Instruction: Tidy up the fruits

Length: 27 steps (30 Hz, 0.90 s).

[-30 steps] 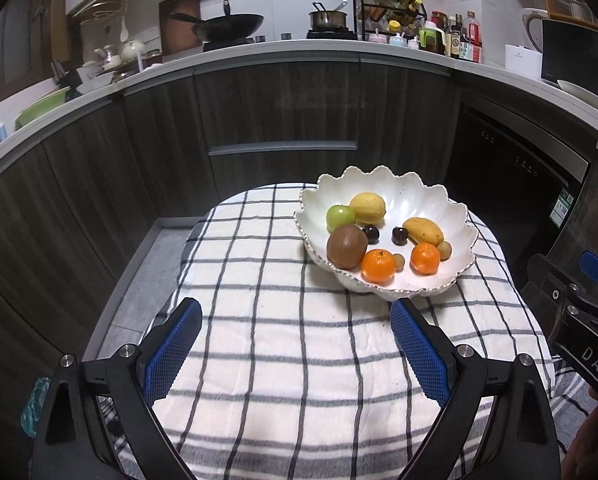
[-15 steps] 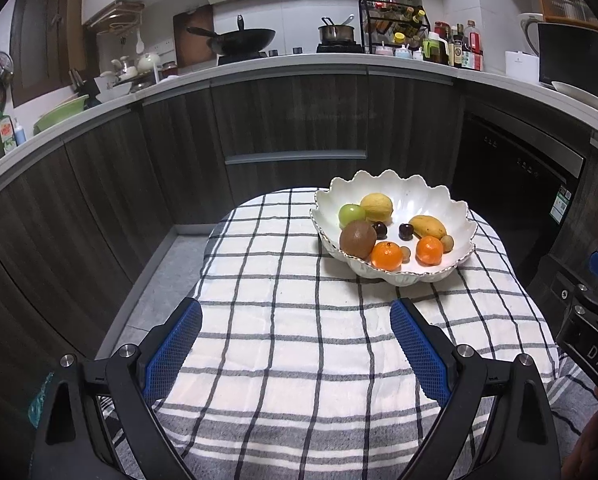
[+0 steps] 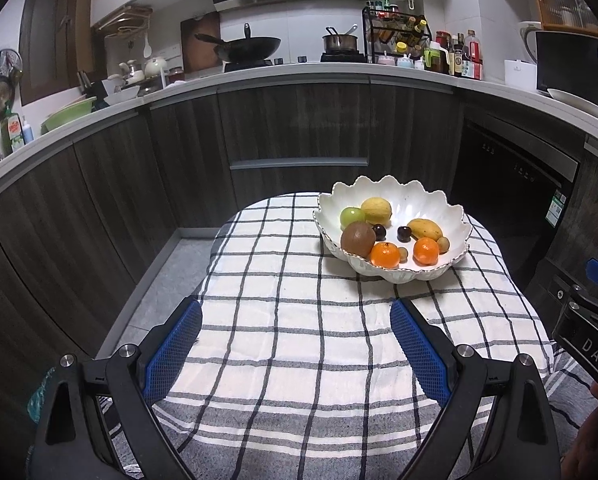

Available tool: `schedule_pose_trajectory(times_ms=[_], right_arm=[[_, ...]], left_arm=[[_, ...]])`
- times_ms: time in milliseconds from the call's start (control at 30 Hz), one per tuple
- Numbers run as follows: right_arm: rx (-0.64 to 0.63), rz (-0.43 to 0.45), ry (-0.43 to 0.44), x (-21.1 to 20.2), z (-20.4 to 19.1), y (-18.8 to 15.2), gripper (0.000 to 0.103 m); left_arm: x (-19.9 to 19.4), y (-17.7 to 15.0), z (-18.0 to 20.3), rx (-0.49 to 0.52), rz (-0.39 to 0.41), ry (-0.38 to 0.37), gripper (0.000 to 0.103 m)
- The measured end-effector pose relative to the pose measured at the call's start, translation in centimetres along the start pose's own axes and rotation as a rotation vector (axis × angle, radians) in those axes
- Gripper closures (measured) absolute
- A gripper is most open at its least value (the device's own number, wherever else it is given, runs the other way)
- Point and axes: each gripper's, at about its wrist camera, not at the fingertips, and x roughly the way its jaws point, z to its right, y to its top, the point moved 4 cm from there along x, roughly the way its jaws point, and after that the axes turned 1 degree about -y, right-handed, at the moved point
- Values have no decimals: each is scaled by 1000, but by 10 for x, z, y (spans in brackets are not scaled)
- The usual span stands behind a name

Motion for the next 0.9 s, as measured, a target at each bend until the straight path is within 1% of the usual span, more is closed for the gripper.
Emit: schedule_pose_trajectory(times_ms=[167, 900], right_arm=[[7, -2, 2, -2, 2, 0, 24], [0, -1, 2, -4, -1, 2, 24]], left_arm=[[-3, 2, 0, 1, 13, -3, 7], [-4, 3, -2, -1, 9, 5, 7]])
